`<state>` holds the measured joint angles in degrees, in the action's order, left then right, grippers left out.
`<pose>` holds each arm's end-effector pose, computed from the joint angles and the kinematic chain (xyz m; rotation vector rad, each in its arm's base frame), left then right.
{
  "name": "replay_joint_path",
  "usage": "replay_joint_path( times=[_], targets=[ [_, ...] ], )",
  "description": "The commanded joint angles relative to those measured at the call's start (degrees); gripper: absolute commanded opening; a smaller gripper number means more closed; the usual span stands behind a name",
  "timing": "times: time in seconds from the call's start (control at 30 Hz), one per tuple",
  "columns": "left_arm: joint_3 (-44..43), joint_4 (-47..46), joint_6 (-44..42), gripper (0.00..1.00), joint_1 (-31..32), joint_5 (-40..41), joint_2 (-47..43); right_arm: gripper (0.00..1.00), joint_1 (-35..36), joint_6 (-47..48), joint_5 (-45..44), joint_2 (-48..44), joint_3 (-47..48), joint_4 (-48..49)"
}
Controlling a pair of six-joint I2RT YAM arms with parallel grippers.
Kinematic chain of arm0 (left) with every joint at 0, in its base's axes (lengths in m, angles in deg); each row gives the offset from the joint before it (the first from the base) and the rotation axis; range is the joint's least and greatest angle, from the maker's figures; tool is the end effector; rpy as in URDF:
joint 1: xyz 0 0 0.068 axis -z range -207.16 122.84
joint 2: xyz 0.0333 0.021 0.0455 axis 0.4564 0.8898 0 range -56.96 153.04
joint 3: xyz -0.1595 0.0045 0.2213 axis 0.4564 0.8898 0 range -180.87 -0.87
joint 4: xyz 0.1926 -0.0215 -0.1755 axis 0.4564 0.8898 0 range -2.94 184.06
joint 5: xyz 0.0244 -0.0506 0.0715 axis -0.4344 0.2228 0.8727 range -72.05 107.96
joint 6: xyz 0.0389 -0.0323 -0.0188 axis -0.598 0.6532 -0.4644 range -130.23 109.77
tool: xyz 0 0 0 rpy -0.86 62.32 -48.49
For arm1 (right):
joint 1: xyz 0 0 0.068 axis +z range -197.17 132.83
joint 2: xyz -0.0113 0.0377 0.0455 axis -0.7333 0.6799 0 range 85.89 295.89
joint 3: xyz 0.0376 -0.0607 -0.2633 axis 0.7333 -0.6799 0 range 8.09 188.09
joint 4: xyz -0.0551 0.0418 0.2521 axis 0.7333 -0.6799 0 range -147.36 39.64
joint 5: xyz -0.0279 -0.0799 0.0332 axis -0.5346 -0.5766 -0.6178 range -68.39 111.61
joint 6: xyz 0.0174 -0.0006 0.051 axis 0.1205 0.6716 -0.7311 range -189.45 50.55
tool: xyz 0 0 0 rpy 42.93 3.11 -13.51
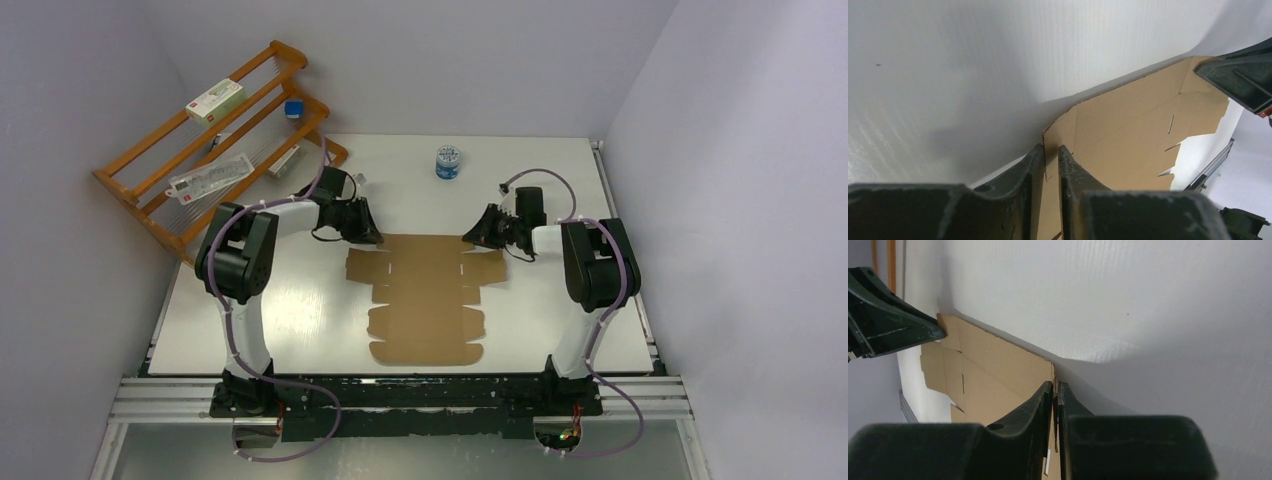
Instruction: Fold the paper box
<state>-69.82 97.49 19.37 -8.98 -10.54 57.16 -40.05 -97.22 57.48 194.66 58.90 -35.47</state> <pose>0.3773 -0.1418 0.1361 -0.0564 2.6430 -0.9420 0.3555 0.0654 0.1173 0.0962 2.3649 1.0288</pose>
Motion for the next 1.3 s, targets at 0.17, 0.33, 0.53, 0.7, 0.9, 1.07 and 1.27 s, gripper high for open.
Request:
replay_joint_path(
  times=[0.17,0.33,0.53,0.7,0.9,1.07,1.27],
  targets=[
    [-1.4,4.0,-1.5,0.1,3.6,7.6,-4.5,0.04,3.3,4.7,-11.8,-6.5,2.9,-8.2],
    [-4.7,8.5,-3.2,0.09,7.5,15.5,-5.6,0.0,8.0,7.3,-23.6,-7.9,5.5,-14.0],
    [-9.5,12.8,-4.2,0.1,10.7,23.4,-4.3,0.0,14.1,9.7,-37.0,-6.8,10.4,-21.1],
    [-12.2,14.4,-4.6,0.1,13.0,27.7,-2.8,0.0,17.8,10.9,-47.0,-5.0,14.6,-25.2],
    [-16.0,17.2,-5.7,0.1,15.5,33.1,0.0,0.0,22.0,12.6,-57.6,-1.3,20.3,-30.6],
    [-20.1,19.8,-6.2,0.1,17.2,36.3,2.8,0.0,22.9,12.3,-58.5,1.4,22.8,-31.7],
    [-19.5,19.7,-6.2,0.16,17.2,38.3,1.6,0.07,22.9,12.4,-55.5,1.6,23.7,-31.5]
  ],
)
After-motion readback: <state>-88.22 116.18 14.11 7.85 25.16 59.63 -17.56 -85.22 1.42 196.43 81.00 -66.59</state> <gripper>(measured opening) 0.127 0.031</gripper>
